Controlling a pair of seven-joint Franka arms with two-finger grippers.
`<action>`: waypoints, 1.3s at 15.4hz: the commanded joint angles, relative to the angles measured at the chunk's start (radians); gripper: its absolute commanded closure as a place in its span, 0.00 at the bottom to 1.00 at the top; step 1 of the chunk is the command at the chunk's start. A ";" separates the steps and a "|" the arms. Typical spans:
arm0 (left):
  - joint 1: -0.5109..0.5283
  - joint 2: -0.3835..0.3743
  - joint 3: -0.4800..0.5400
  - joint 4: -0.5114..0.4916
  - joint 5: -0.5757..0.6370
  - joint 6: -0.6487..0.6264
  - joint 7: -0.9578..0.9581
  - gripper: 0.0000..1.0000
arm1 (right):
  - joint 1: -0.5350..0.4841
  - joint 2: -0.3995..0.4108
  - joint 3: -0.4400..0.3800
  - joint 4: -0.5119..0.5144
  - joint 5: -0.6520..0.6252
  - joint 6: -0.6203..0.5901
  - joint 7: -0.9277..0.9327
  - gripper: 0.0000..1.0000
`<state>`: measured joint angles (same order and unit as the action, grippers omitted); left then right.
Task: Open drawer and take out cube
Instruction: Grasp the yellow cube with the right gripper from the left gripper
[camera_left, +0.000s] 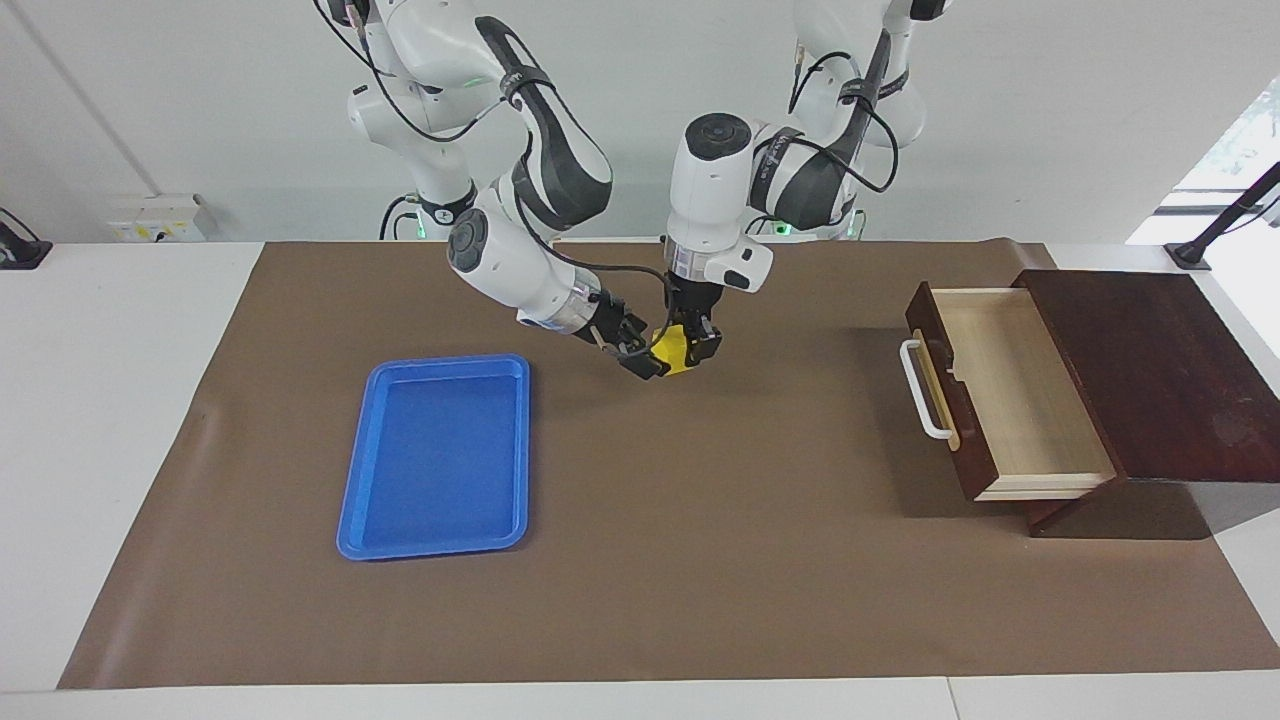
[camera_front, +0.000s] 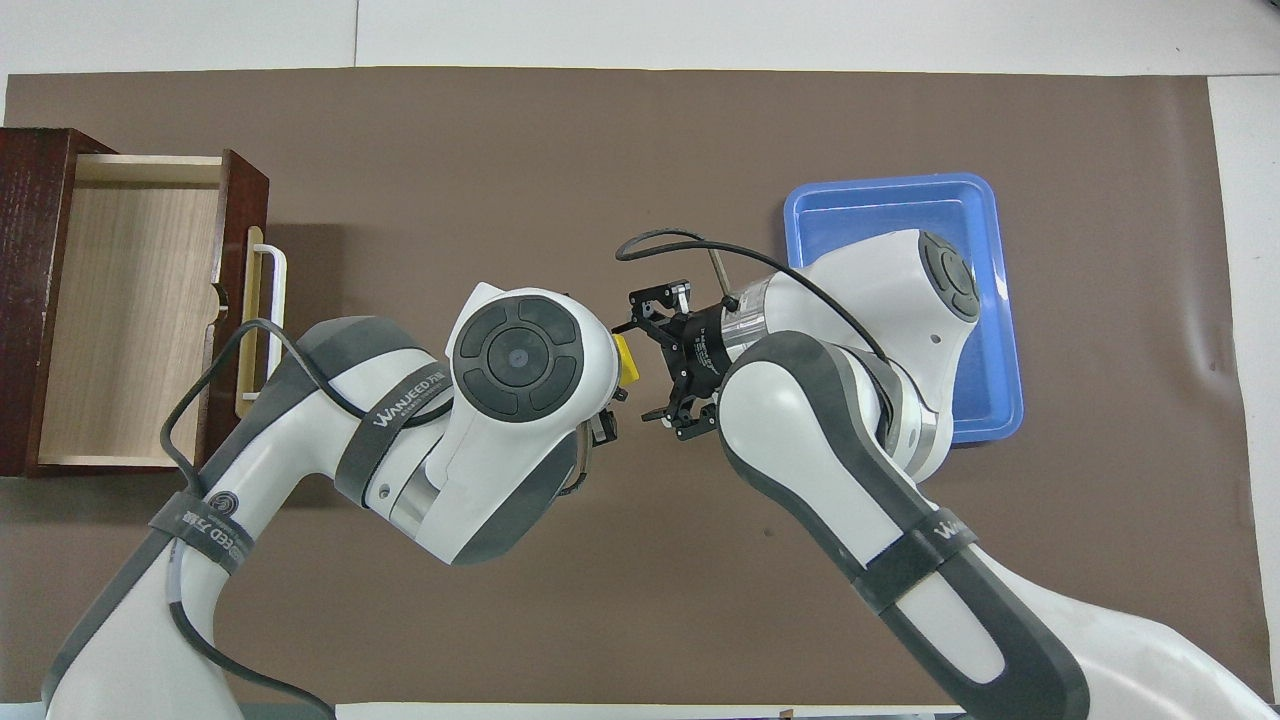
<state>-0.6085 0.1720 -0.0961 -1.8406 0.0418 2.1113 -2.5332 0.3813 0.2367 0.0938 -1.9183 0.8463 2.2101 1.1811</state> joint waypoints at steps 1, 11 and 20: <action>-0.007 -0.008 0.012 -0.011 0.004 0.024 -0.015 1.00 | 0.001 0.009 -0.002 -0.013 0.054 0.013 -0.037 0.00; -0.008 -0.009 0.012 -0.012 0.004 0.025 -0.010 1.00 | 0.002 0.009 -0.002 -0.011 0.079 0.025 -0.038 0.00; -0.024 -0.017 0.010 -0.029 0.009 0.029 0.013 1.00 | 0.005 0.009 -0.002 -0.011 0.125 0.036 -0.038 0.00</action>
<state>-0.6139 0.1719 -0.1014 -1.8436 0.0431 2.1208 -2.5294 0.3828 0.2498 0.0916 -1.9184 0.9394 2.2212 1.1757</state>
